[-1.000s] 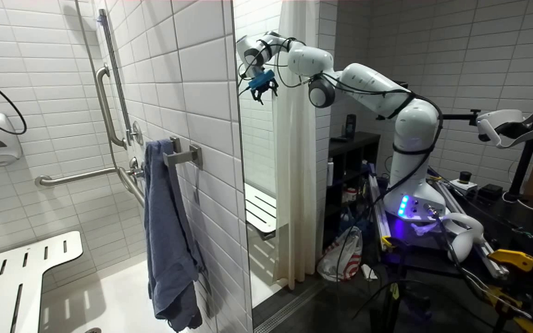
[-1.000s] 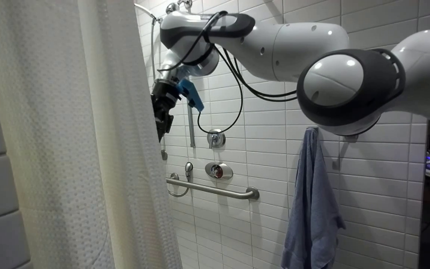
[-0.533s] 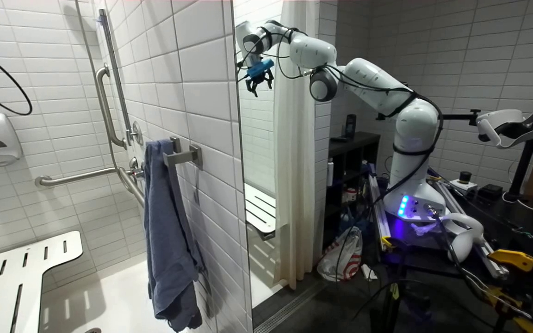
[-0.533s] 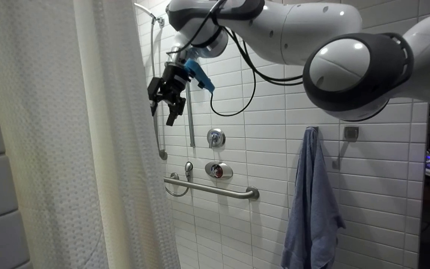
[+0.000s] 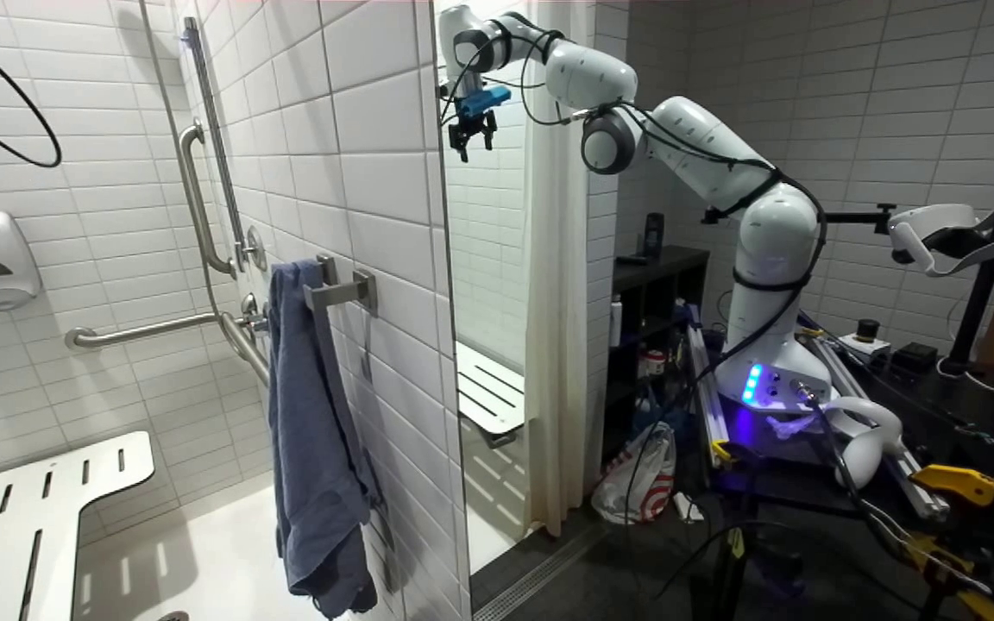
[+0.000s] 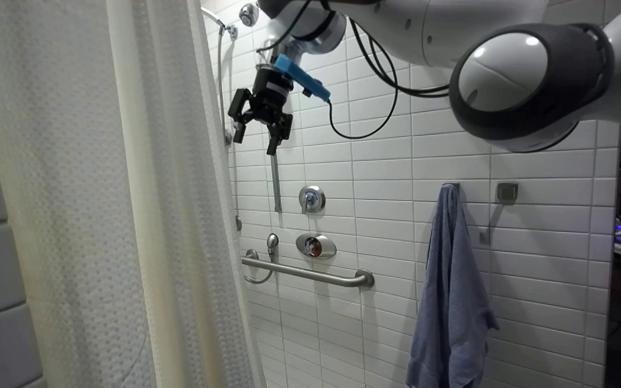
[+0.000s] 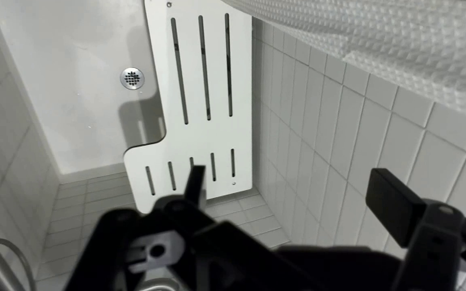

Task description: Open the shower curtain

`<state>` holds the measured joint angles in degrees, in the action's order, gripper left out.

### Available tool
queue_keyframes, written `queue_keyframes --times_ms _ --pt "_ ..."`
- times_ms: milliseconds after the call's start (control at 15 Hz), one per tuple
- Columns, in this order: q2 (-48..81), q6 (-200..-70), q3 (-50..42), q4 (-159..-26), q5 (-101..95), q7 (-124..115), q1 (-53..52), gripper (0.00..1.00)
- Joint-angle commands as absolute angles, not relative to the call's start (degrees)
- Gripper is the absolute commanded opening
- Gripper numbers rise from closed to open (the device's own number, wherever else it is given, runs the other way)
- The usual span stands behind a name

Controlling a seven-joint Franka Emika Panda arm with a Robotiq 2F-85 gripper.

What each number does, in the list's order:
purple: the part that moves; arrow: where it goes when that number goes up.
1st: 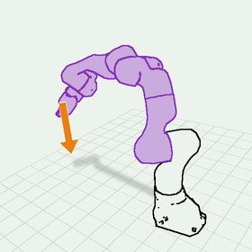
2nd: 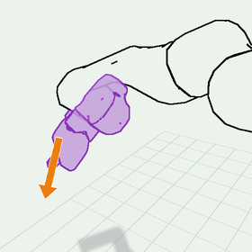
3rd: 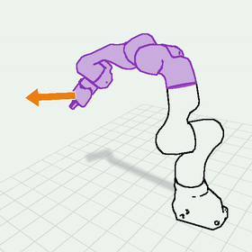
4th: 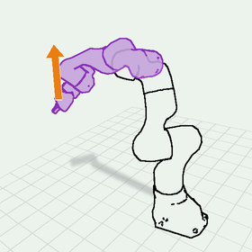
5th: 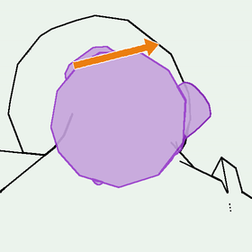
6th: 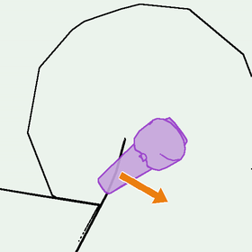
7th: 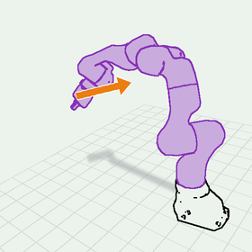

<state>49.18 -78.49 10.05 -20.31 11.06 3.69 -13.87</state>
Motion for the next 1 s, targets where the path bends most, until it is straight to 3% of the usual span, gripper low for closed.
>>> queue_keyframes --times_ms 0,933 --pt "47.7 -78.9 7.5 -21.8 8.5 -5.1 -14.1 1.00" --pt "48.1 -79.4 5.0 -22.1 8.4 -24.2 -13.5 1.00"
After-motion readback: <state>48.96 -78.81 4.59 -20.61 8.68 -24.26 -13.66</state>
